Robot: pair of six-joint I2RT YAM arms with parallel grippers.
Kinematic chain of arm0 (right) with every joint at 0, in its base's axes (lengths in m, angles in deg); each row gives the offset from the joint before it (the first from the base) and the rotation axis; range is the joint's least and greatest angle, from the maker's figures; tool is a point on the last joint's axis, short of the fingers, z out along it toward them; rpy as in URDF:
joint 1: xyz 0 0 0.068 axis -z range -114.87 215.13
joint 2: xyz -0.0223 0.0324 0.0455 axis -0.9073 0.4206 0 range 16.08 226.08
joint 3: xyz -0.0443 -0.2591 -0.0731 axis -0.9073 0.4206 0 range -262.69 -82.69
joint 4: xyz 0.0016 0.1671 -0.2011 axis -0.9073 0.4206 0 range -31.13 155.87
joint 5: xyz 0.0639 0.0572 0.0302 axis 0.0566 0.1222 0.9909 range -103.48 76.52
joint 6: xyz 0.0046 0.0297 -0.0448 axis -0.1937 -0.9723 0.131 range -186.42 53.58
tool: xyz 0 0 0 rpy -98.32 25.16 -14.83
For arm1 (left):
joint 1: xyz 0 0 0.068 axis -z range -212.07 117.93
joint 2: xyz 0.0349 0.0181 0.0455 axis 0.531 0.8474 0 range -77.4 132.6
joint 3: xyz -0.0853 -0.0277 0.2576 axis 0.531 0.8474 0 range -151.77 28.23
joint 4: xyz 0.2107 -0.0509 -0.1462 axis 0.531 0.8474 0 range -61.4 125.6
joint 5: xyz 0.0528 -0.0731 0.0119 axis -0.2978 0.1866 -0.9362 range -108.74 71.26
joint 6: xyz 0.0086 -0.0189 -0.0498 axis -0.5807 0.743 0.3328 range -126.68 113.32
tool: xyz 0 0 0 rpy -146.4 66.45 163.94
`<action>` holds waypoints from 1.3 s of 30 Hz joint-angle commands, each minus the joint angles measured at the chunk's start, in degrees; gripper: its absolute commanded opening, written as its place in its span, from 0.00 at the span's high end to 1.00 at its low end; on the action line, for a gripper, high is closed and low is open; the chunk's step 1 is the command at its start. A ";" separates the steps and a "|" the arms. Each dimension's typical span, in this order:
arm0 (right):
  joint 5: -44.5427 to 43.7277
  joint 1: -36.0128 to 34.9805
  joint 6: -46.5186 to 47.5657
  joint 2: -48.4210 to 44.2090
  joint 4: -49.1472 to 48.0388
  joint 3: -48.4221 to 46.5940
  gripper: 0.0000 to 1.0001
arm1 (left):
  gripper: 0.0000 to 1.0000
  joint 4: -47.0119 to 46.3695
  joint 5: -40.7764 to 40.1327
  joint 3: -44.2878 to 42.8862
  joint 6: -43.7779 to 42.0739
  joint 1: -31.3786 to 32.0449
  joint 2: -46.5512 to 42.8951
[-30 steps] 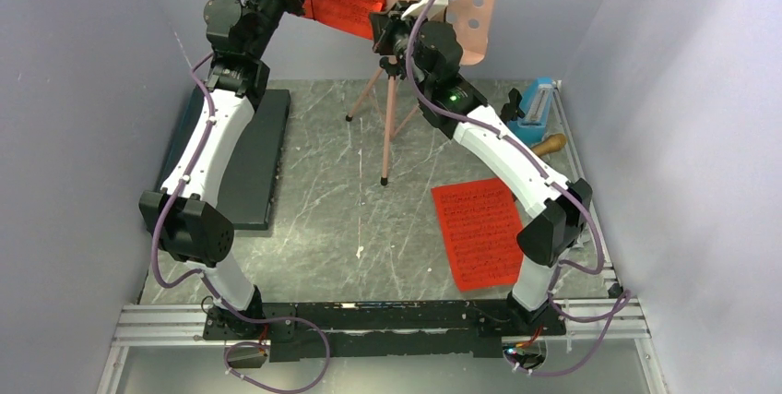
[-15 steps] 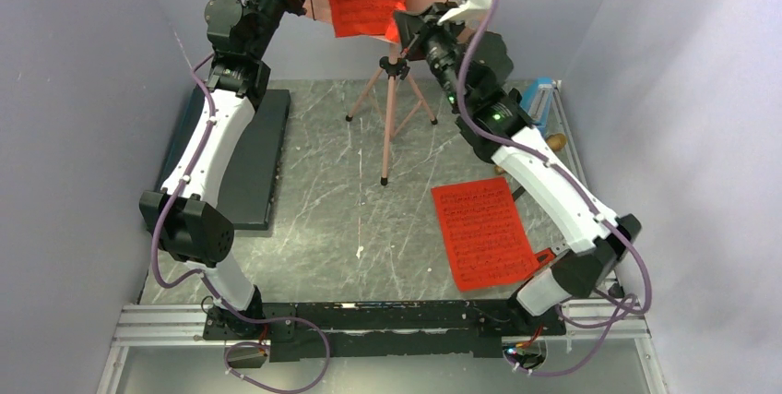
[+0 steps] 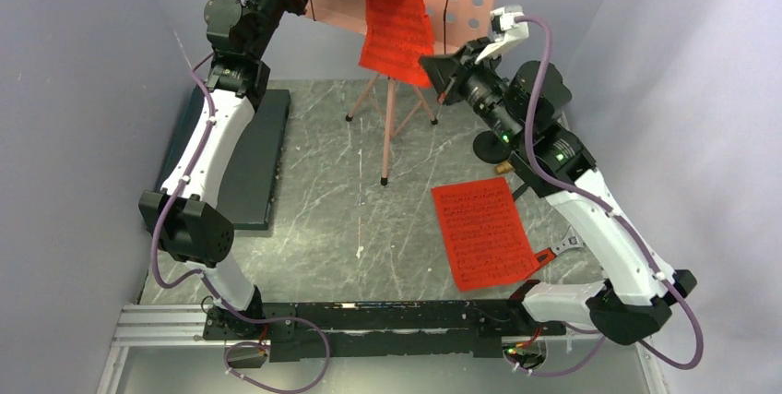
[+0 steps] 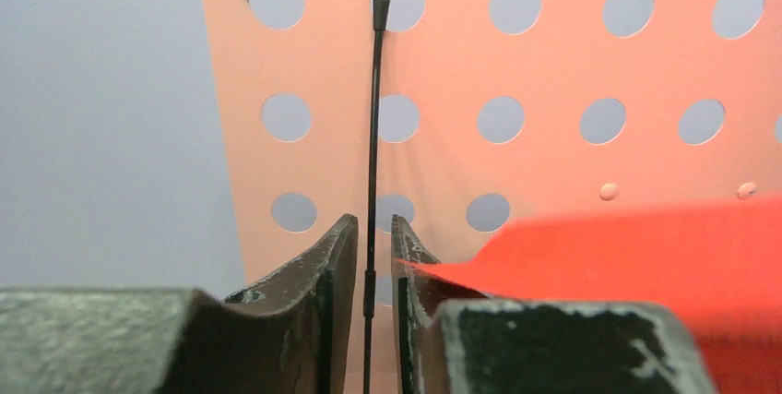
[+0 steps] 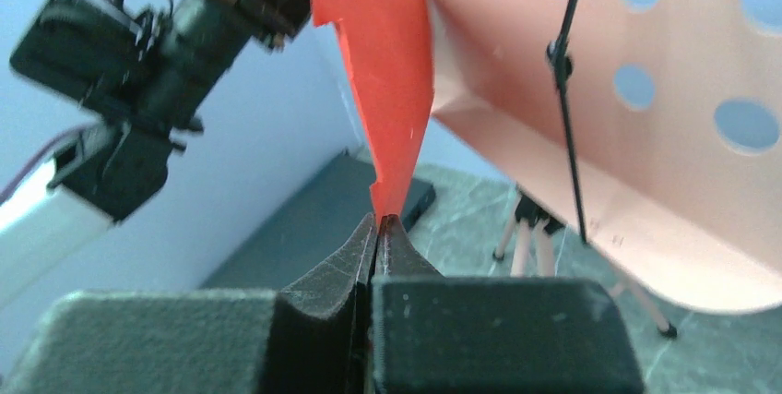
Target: Pack up the instrument practice props
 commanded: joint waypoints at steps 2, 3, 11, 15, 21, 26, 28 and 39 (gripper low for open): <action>9.85 0.10 1.29 -4.59 15.04 1.00 1.00 | 0.62 -1.79 1.63 -2.47 0.34 0.20 -0.85; 10.82 0.11 1.66 -5.16 17.45 1.12 1.00 | 0.57 -1.65 1.68 -2.44 0.39 0.21 -0.96; 18.27 0.05 3.65 -8.68 30.98 4.12 1.00 | 0.34 -1.56 2.61 -1.15 0.35 0.25 -2.80; 20.19 0.03 3.11 -8.51 36.31 5.09 1.00 | 0.29 -1.04 3.30 -0.15 -0.06 0.21 -4.73; 22.78 0.08 -0.15 -6.87 41.47 7.60 1.00 | 0.20 -2.15 2.76 4.20 -0.67 0.21 -8.99; 26.92 0.11 -3.01 -3.75 45.01 9.84 1.00 | 0.17 -0.17 1.48 7.69 -2.87 0.25 -13.85; 28.43 0.11 -3.53 -2.33 45.51 10.34 1.00 | 0.17 1.88 0.66 9.07 -4.11 0.21 -16.59; 26.09 4.04 -7.10 -1.66 38.62 15.71 1.00 | 0.16 7.59 -5.37 26.65 -5.61 0.21 -32.66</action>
